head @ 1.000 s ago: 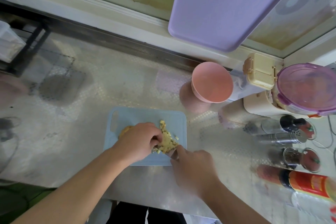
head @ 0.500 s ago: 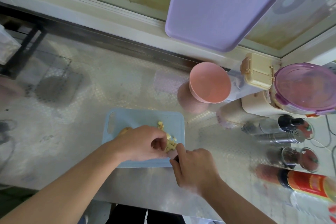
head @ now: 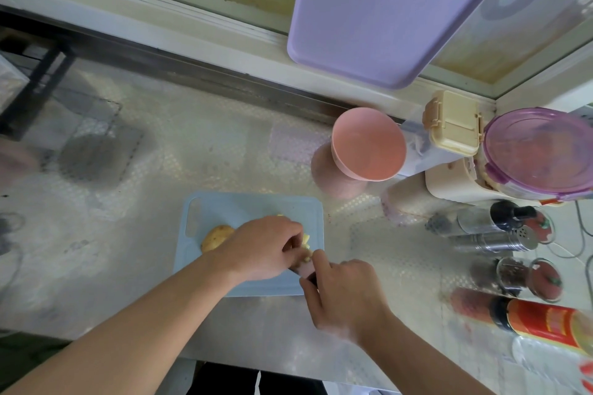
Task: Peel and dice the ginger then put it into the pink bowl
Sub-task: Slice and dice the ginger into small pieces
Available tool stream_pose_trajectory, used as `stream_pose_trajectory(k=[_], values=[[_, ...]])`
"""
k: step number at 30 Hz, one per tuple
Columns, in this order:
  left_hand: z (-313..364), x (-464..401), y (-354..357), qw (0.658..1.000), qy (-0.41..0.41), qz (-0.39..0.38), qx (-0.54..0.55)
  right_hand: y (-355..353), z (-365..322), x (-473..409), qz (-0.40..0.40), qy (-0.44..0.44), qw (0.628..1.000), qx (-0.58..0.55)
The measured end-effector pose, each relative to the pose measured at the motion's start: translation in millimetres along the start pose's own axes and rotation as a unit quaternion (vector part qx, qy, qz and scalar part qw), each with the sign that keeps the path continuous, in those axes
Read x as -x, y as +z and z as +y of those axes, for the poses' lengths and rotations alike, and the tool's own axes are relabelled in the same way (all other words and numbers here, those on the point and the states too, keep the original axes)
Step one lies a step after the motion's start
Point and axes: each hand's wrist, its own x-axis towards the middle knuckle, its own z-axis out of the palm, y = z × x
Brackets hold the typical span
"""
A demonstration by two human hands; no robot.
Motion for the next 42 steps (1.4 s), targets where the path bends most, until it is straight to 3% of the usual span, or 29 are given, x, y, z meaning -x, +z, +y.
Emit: stream_pose_trajectory(k=[8, 18, 26, 28, 32, 37, 42], values=[[4.9, -19.4, 8.5, 0.997, -0.032, 0.009, -0.066, 7.6, -1.2, 1.6, -0.033, 0.021, 0.999, -0.009], [-2.3, -2.0, -14.8, 0.991, -0.065, 0.102, 0.048, 4.1, 4.2, -0.4, -0.037, 0.027, 0.999, -0.011], [-15.3, 1.1, -9.3, 0.992, -0.101, -0.021, 0.07, 5.8, 6.3, -0.4, -0.049, 0.002, 0.999, 0.007], [-12.8, -1.6, -10.5, 0.992, -0.09, -0.019, 0.081, 7.0, 6.4, 1.3, -0.049, 0.0, 0.999, 0.009], [-8.9, 0.1, -12.5, 0.987, -0.079, 0.062, 0.126, 4.1, 6.9, 2.6, -0.048, -0.003, 0.999, 0.007], [2.1, 1.8, -10.3, 0.993, -0.077, -0.055, 0.076, 3.5, 10.2, 2.5, -0.047, -0.017, 0.999, 0.006], [2.7, -6.0, -8.2, 0.988, -0.091, 0.017, 0.126, 3.5, 8.6, 5.9, -0.039, -0.019, 0.999, 0.006]])
